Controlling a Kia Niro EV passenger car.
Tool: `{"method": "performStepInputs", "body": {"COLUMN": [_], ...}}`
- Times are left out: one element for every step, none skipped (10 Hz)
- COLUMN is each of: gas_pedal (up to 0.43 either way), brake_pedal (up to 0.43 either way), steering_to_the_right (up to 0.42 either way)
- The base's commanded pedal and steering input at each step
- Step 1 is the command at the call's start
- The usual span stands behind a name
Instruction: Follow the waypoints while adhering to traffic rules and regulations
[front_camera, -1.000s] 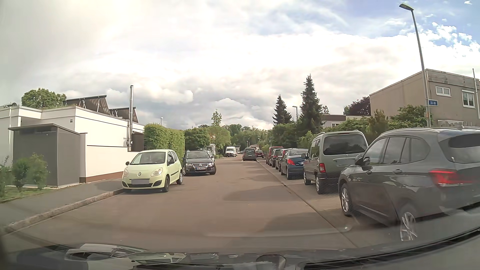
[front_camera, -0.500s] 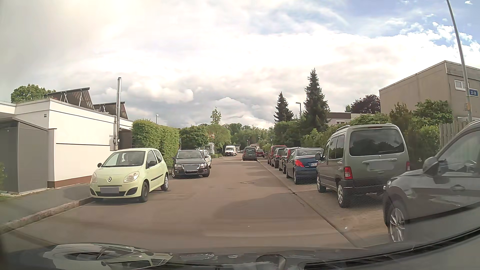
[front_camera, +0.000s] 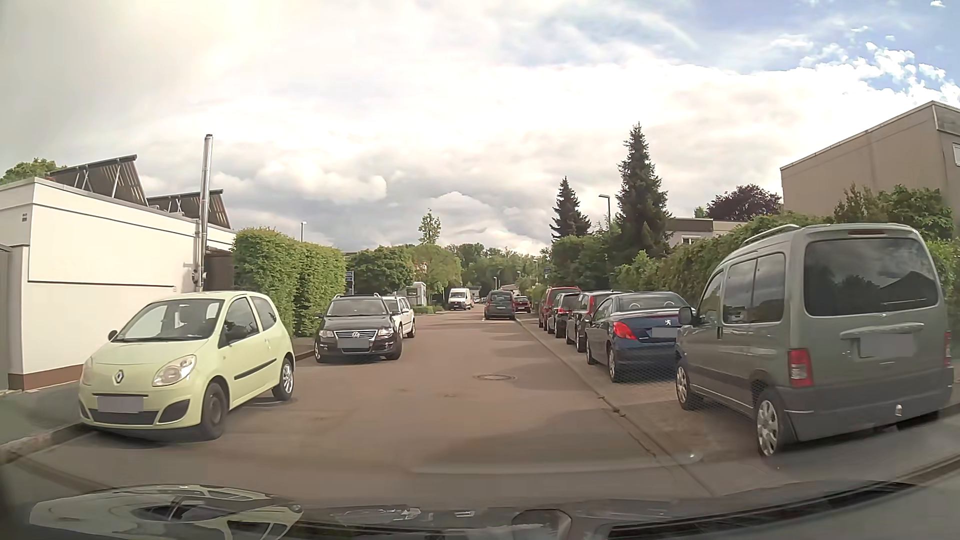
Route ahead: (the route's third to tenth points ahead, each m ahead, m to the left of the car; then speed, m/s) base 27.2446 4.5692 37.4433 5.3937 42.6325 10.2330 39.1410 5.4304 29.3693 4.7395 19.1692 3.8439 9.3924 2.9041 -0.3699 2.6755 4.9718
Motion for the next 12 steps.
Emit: {"method": "performStepInputs", "body": {"gas_pedal": [0.059, 0.047, 0.047, 0.047, 0.047, 0.047, 0.047, 0.047, 0.047, 0.047, 0.047, 0.047], "brake_pedal": [0.0, 0.0, 0.0, 0.0, 0.0, 0.0, 0.0, 0.0, 0.0, 0.0, 0.0, 0.0], "steering_to_the_right": [-0.001, -0.002, -0.003, -0.003, -0.003, -0.004, -0.005, -0.006, -0.006, -0.006, -0.005, -0.006]}}
